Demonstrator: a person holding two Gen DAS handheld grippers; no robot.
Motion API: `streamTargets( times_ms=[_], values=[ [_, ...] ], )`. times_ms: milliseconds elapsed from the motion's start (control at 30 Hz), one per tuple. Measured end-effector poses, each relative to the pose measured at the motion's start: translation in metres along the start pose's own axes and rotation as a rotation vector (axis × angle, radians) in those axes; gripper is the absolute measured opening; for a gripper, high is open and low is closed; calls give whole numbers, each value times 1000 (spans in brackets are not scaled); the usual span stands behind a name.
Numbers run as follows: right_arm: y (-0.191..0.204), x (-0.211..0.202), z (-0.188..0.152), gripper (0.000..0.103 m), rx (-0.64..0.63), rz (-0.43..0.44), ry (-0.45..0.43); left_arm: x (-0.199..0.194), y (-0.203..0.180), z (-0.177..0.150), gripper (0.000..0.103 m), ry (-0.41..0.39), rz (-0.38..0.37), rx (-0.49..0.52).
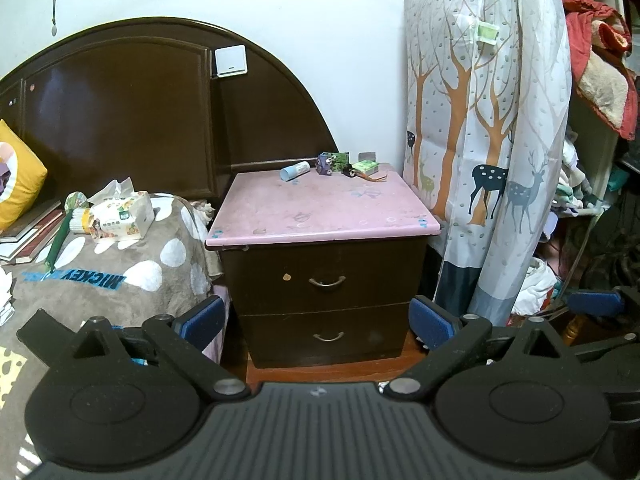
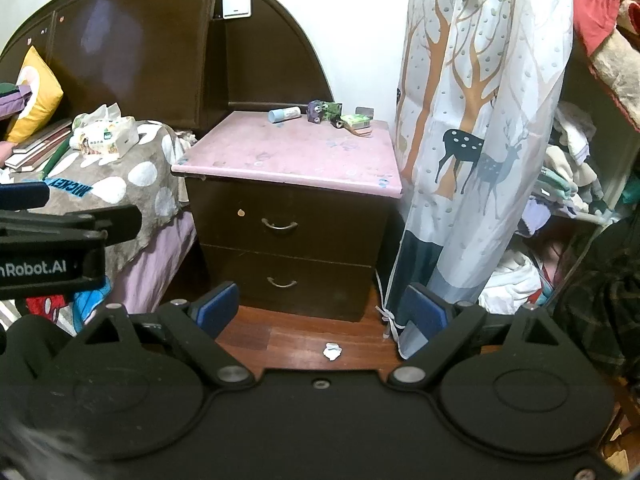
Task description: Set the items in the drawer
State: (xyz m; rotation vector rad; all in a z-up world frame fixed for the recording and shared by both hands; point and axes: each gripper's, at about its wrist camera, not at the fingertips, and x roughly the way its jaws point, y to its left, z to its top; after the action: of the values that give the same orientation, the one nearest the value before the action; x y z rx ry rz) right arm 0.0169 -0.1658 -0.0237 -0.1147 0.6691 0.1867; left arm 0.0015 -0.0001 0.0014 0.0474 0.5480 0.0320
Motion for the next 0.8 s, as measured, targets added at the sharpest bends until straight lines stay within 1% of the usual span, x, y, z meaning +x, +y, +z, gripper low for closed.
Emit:
streamTargets(
  times_ms=[433, 800],
  values=[
    [-2, 3, 4, 91, -4, 13, 0, 2, 0, -2, 99, 1, 6, 10],
    [-8, 23, 6, 91, 11, 20, 26, 21, -2, -1, 99, 21, 21, 22]
  ],
)
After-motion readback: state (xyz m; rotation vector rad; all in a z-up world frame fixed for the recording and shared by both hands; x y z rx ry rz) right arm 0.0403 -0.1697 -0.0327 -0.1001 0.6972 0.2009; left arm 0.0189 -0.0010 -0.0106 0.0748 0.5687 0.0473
